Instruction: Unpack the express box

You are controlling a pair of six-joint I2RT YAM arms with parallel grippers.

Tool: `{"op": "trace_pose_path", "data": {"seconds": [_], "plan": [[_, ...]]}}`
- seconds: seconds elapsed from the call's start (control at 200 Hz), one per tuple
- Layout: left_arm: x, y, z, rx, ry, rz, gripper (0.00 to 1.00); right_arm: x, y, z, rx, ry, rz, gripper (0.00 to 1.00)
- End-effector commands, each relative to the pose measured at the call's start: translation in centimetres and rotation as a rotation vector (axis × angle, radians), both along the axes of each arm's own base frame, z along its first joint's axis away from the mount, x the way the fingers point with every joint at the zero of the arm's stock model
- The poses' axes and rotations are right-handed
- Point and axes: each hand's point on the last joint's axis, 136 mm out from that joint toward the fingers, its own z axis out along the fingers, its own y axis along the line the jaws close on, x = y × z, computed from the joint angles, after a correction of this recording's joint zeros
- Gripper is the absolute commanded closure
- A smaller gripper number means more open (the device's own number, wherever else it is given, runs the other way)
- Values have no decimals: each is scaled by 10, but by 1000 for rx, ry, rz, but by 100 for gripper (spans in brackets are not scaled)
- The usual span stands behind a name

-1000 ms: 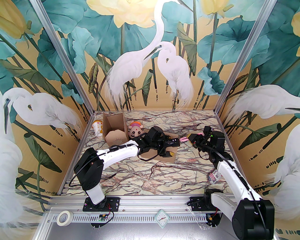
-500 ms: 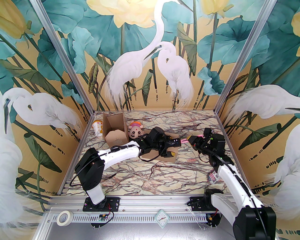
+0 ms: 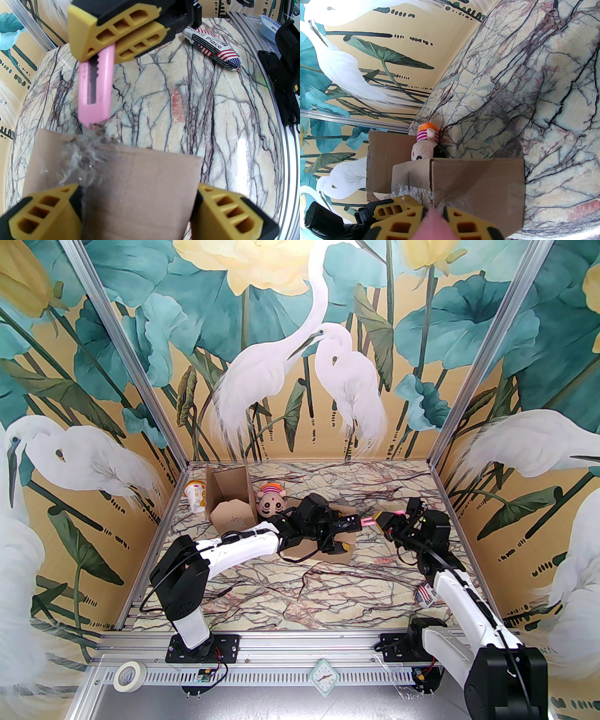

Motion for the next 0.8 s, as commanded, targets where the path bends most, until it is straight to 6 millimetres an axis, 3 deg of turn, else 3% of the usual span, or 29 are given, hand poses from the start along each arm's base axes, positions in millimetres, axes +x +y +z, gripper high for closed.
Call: {"op": "trace_pose_path", "data": {"seconds": [0.0,0.3,0.555,0.795], "plan": [[60,9,32,-74,-119,182,25,-44,37,-15,119,130,247,100],[83,24,30,-51,-80,287,25,-54,29,-18,87,188,211,100],[92,29,24,-36,-6,353,26,-54,22,-17,85,179,159,100],[94,33,13,4,23,376,27,-52,17,3,108,93,116,100]]}}
